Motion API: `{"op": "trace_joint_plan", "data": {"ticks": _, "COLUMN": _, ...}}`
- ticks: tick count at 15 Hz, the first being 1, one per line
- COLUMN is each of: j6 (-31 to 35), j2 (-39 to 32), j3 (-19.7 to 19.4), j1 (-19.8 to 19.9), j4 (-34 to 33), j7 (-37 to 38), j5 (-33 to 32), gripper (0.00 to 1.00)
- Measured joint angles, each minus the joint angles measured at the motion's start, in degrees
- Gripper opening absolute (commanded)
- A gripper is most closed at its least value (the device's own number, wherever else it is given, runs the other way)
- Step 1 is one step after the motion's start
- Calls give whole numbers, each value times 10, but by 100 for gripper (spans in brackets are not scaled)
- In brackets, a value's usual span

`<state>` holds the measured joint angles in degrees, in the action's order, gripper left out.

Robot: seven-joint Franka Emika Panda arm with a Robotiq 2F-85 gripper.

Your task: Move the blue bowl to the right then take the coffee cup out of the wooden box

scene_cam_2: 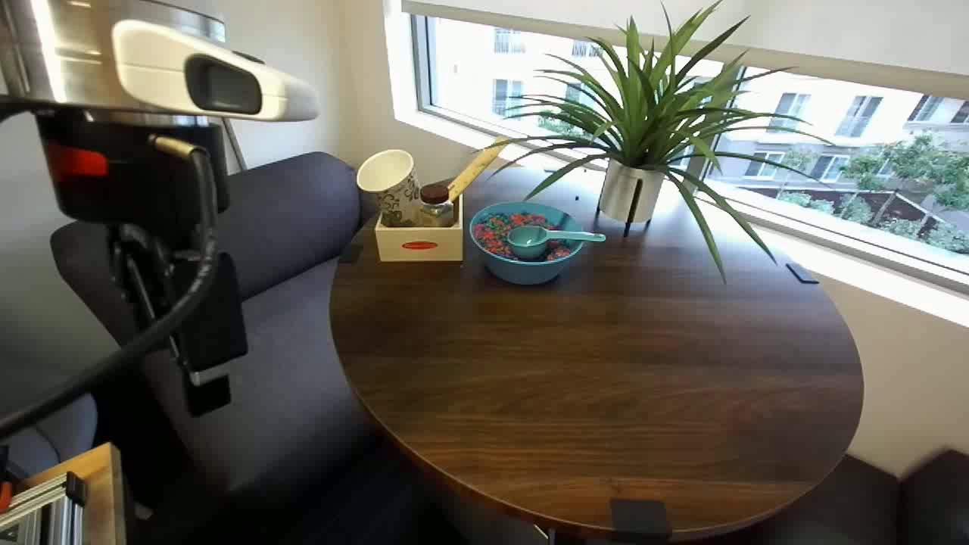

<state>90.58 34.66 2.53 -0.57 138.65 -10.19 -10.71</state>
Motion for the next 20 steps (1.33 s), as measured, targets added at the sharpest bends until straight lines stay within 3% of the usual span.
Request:
{"op": "trace_joint_plan", "data": {"ticks": 11, "j6": -16, "j2": -6, "j3": -4, "j1": 0, "j4": -9, "j7": 13, "j5": 5, "gripper": 100}}
{"op": "trace_joint_plan", "data": {"ticks": 14, "j6": -76, "j2": -60, "j3": -11, "j1": 5, "j4": -82, "j7": 59, "j5": 17, "gripper": 100}}
{"op": "trace_joint_plan", "data": {"ticks": 20, "j6": -151, "j2": -246, "j3": -40, "j1": 30, "j4": -283, "j7": 135, "j5": 57, "gripper": 100}}
